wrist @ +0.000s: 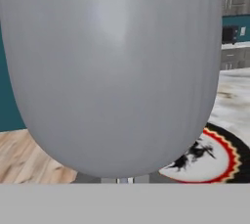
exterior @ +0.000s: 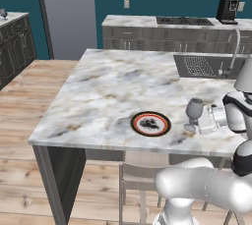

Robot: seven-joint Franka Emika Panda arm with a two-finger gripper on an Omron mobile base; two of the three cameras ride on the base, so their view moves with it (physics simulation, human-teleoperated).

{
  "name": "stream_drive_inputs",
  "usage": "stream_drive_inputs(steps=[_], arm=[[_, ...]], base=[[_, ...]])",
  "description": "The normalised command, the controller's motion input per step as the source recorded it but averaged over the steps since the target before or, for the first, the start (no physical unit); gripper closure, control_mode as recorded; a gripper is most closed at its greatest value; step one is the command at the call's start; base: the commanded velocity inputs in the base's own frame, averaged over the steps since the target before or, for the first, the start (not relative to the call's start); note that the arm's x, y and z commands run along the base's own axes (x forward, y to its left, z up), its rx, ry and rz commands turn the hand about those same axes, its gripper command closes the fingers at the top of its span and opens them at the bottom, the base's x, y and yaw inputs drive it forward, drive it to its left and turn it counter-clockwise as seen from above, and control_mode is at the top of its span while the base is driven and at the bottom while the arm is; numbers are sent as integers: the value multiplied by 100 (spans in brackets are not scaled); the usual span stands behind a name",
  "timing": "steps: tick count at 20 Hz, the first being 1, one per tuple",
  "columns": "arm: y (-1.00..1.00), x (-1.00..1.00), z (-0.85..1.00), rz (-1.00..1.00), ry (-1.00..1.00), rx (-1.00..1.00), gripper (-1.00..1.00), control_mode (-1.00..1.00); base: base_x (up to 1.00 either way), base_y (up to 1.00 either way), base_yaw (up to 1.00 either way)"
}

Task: Retrieve the wine glasses from the counter and place one next to each plate.

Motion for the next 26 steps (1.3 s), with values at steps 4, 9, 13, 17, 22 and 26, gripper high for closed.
stream_drive_inputs(steps=[4,9,13,17,22,26], arm=[[0,30,-24,0,0,0,100,-100],[-4,27,-27,0,0,0,100,-100],[-10,25,-30,0,0,0,100,-100],[-9,24,-23,0,0,0,100,-100],[-12,27,-20,0,0,0,100,-100],[-3,26,-16,0,0,0,100,-100]], base=[[0,0,0],[0,0,0],[0,0,0],[0,0,0],[0,0,0],[0,0,0]])
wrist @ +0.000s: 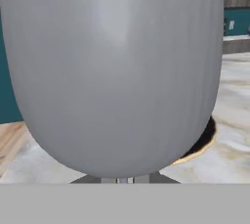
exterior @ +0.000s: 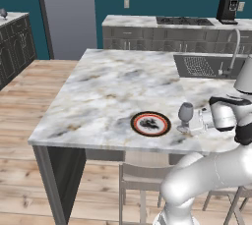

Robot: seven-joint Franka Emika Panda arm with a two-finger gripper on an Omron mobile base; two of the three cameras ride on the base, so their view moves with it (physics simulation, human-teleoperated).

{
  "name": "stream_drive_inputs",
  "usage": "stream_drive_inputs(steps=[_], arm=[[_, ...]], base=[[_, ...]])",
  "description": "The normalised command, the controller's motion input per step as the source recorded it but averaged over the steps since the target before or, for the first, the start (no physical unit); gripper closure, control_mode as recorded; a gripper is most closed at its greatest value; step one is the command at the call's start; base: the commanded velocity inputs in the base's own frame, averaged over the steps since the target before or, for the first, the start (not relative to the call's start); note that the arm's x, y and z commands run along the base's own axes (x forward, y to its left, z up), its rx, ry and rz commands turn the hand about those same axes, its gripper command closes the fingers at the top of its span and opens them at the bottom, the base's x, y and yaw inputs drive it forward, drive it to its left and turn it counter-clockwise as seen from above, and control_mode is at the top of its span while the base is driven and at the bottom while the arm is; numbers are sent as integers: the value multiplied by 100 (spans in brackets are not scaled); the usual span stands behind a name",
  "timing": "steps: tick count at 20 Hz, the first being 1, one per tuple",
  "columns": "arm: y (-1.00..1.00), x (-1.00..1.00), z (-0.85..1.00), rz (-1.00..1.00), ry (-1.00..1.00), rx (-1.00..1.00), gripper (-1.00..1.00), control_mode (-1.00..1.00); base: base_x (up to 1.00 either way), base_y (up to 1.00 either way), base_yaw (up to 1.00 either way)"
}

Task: Retrieve the wine glasses from the counter and place one next to each plate.

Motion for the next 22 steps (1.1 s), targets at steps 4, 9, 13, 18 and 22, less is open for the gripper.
stream_drive_inputs(steps=[4,9,13,18,22], arm=[[0,27,-10,0,0,0,100,-100],[0,37,-10,1,0,0,100,-100],[0,32,-18,1,0,0,100,-100],[0,31,-26,0,0,0,100,-100],[-1,27,-31,0,0,0,100,-100]], base=[[0,0,0],[0,0,0],[0,0,0],[0,0,0],[0,0,0]])
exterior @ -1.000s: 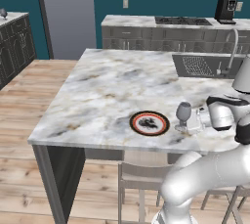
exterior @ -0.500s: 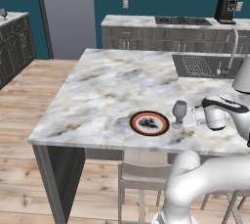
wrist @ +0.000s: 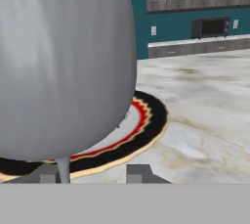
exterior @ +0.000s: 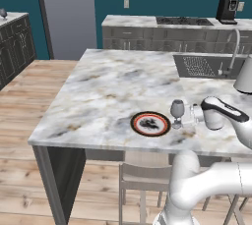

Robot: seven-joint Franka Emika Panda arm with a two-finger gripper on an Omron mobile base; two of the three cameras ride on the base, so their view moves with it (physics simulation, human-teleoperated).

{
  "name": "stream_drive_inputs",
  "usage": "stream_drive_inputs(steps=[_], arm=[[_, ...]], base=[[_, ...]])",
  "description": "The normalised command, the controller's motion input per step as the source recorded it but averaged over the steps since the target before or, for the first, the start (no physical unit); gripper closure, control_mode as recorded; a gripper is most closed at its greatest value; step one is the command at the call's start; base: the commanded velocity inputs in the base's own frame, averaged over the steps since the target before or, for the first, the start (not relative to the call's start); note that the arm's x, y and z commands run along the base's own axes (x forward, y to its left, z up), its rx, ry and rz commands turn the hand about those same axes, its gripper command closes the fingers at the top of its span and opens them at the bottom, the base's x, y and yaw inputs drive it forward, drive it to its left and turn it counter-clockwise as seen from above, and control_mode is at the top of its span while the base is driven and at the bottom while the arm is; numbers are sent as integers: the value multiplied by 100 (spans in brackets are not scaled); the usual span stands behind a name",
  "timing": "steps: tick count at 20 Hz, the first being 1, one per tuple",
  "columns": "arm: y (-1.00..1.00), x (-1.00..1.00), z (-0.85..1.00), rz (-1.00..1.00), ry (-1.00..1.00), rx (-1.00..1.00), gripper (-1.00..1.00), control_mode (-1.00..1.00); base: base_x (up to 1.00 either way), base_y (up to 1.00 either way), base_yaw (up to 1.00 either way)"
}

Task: Retrieve the wine glasses from the counter and place one next to each plate.

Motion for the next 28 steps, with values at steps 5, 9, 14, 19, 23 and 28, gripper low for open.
stream_drive_inputs(steps=[5,9,14,19,23,28], arm=[[-21,7,-38,1,0,0,100,-100],[-20,5,-44,0,0,0,-100,-100],[-23,0,-32,0,-4,0,-100,-100],[-15,0,-31,0,-9,0,-100,-100],[0,0,-37,0,-11,0,-100,-100],[-2,0,-38,0,-8,0,-100,-100]], base=[[0,0,0],[0,0,0],[0,0,0],[0,0,0],[0,0,0],[0,0,0]])
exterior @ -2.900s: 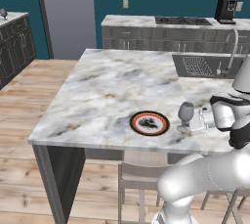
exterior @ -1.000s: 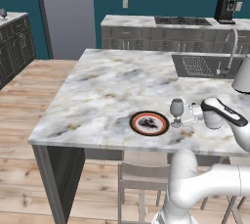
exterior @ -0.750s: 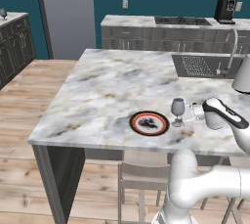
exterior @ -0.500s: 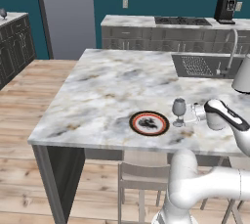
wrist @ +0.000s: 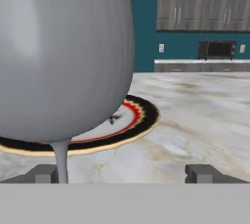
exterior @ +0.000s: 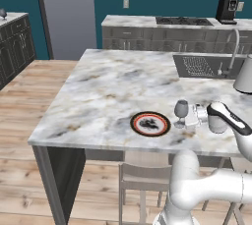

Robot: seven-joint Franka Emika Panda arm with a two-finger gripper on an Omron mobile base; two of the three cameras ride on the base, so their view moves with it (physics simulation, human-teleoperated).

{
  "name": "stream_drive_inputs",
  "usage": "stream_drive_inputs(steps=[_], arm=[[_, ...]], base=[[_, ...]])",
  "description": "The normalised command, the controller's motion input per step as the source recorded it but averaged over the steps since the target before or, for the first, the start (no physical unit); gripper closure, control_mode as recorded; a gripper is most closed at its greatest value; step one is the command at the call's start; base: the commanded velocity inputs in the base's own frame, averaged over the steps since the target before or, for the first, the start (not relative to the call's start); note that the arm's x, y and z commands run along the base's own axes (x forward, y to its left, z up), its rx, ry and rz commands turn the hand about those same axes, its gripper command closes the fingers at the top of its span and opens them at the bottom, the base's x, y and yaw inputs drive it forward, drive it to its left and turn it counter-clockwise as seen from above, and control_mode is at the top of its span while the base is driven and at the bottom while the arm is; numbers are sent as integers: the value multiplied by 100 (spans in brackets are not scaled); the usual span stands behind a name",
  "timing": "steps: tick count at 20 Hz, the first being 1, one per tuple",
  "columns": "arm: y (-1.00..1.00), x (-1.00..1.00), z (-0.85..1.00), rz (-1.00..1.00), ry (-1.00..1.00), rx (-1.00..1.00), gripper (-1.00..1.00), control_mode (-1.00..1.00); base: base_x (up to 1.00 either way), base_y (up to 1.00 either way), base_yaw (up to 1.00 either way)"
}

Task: Retrieve the wine glasses from the counter and place one next to each plate.

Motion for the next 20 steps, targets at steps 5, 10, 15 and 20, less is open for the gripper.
stream_drive_inputs(steps=[5,10,15,20], arm=[[0,2,-47,0,-4,0,-100,-100],[0,1,-40,0,-4,0,-100,-100],[-10,4,-38,0,-1,2,-100,-100],[-37,0,-37,0,0,0,-100,-100]], base=[[0,0,0],[0,0,0],[0,0,0],[0,0,0]])
